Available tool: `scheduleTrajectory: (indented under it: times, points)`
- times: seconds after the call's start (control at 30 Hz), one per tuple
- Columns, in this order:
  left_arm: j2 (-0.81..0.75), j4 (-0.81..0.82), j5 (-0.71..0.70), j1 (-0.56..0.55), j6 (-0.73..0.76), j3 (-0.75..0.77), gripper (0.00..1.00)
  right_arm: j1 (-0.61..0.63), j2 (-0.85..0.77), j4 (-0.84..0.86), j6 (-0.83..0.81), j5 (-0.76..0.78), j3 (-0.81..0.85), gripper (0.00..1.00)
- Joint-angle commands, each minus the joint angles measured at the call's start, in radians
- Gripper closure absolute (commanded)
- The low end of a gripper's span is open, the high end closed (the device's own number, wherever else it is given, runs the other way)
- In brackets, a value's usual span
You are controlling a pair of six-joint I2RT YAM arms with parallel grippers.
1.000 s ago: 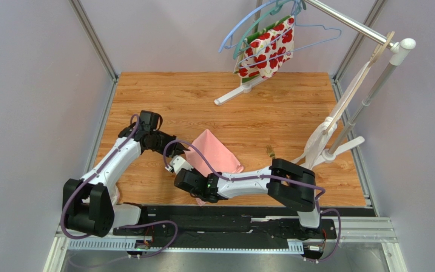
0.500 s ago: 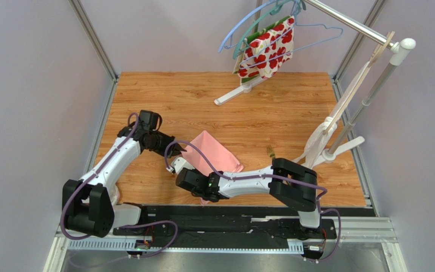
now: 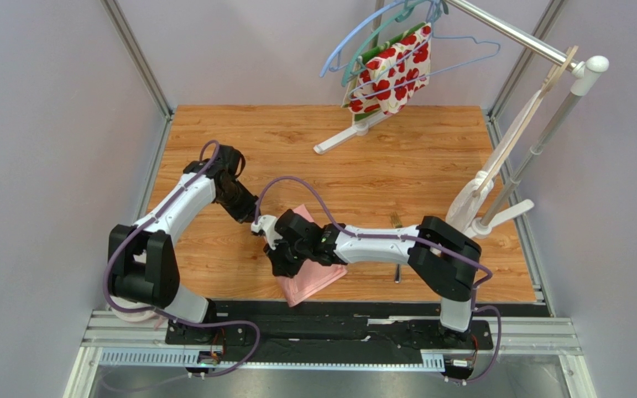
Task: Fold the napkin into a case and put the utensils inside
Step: Fold the lower triangle-folded napkin at the center of the board.
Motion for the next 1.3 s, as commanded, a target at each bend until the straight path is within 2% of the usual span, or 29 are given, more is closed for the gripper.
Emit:
scheduleTrajectory:
  times: [0.0, 0.4, 0.5, 0.6, 0.8, 1.27]
  points:
    - [0.052, 0.07, -0.073, 0.012, 0.108, 0.076, 1.0, -0.066, 0.013, 0.066, 0.051, -0.323, -0.036, 1.0]
    - [0.175, 0.121, -0.188, -0.011, 0.094, 0.175, 1.0, -0.161, 0.053, 0.227, 0.153, -0.54, -0.115, 1.0]
    - [0.228, 0.089, -0.194, -0.032, 0.079, 0.232, 1.0, -0.188, 0.063, 0.252, 0.175, -0.574, -0.128, 1.0]
    - [0.282, 0.034, -0.259, -0.054, 0.059, 0.297, 1.0, -0.218, 0.078, 0.257, 0.186, -0.614, -0.128, 1.0]
    - [0.36, -0.048, -0.322, -0.075, -0.013, 0.378, 1.0, -0.251, 0.115, 0.299, 0.224, -0.661, -0.153, 1.0]
    - [0.497, -0.152, -0.462, -0.169, -0.08, 0.519, 1.0, -0.284, 0.138, 0.372, 0.275, -0.66, -0.237, 1.0]
